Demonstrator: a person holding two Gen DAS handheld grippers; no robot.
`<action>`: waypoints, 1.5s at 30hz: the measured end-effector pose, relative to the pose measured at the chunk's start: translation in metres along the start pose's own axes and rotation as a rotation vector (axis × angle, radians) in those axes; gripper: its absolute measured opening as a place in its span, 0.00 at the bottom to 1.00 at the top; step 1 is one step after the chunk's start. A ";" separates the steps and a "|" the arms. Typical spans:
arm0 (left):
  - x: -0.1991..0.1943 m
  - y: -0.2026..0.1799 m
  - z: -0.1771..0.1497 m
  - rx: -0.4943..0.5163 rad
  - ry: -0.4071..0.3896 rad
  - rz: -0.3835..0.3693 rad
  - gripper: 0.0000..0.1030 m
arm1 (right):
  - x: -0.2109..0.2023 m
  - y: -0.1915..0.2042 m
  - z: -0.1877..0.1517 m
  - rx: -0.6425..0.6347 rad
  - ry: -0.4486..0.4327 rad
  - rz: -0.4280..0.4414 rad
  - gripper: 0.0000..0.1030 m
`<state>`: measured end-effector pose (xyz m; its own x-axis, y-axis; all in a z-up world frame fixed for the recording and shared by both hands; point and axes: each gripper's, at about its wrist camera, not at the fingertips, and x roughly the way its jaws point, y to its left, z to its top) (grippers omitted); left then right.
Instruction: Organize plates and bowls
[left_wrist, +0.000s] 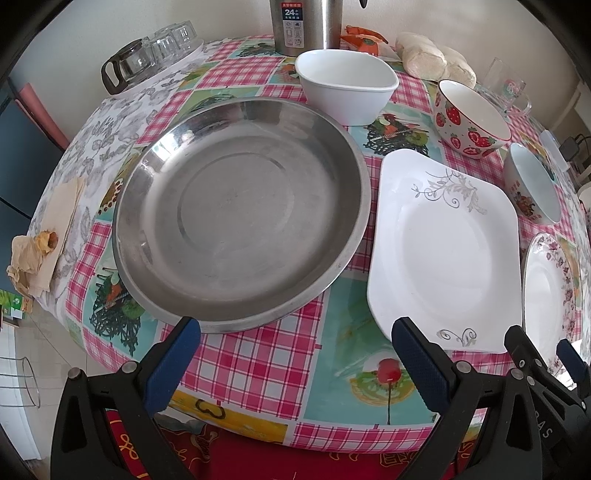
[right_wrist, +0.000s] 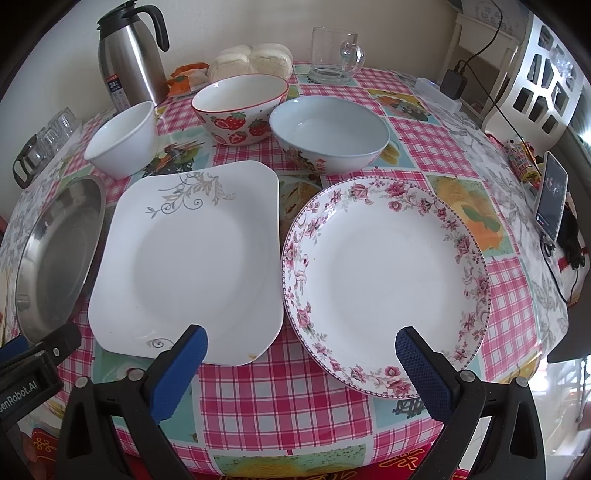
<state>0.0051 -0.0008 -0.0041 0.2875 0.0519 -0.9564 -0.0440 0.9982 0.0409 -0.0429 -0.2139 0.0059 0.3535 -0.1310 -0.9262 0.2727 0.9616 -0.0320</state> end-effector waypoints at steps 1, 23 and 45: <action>0.000 0.001 0.000 -0.002 0.001 -0.001 1.00 | 0.000 0.001 0.000 -0.002 0.000 0.000 1.00; 0.003 0.020 0.006 -0.045 0.003 -0.015 1.00 | -0.001 0.019 -0.002 -0.034 0.003 -0.007 1.00; 0.023 0.158 0.031 -0.437 -0.188 -0.040 1.00 | 0.004 0.112 0.025 -0.072 -0.117 0.318 1.00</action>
<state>0.0348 0.1588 -0.0103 0.4639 0.0589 -0.8839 -0.4164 0.8952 -0.1589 0.0113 -0.1123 0.0084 0.5121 0.1551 -0.8448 0.0703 0.9727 0.2212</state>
